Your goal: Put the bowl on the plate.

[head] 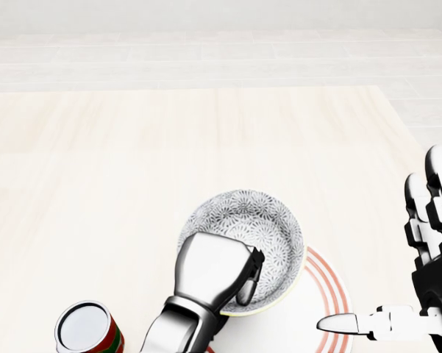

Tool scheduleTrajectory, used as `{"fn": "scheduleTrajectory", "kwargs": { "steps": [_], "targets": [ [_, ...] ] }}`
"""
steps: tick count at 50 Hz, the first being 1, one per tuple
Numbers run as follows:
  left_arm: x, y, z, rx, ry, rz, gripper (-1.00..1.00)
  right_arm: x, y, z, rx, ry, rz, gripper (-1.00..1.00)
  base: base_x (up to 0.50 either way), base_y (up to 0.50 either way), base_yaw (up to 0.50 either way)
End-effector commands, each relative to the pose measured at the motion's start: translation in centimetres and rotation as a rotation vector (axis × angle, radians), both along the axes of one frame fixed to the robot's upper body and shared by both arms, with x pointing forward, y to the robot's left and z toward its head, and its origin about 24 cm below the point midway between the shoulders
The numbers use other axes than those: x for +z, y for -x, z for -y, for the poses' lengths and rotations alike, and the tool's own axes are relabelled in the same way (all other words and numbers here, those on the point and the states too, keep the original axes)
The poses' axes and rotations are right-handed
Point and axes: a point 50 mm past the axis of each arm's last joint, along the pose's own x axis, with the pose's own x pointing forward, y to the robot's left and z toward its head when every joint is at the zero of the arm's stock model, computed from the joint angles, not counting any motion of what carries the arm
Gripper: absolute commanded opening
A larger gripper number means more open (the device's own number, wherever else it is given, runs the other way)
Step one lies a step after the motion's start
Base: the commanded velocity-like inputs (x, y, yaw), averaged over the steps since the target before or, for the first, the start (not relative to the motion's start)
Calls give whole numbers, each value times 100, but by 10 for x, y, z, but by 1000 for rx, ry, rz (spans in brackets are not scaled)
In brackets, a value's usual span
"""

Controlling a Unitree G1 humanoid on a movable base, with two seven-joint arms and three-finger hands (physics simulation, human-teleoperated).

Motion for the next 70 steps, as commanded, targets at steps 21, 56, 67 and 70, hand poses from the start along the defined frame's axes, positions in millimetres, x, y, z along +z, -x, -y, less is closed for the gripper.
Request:
{"fn": "scheduleTrajectory", "kwargs": {
  "steps": [21,56,67,70],
  "targets": [
    [-19,7,6,-14,-20,18,-100,7,1,-1,4,22,30,100,0,0,0],
    [-34,14,12,-21,-45,36,-100,-4,-6,2,2,3,-18,100,0,0,0],
    [-36,15,14,-26,-48,35,-100,-6,-8,3,0,-5,-24,100,0,0,0],
    [-38,16,14,-29,-49,31,-100,-6,-8,3,-1,-6,-24,100,0,0,0]
  ]
}}
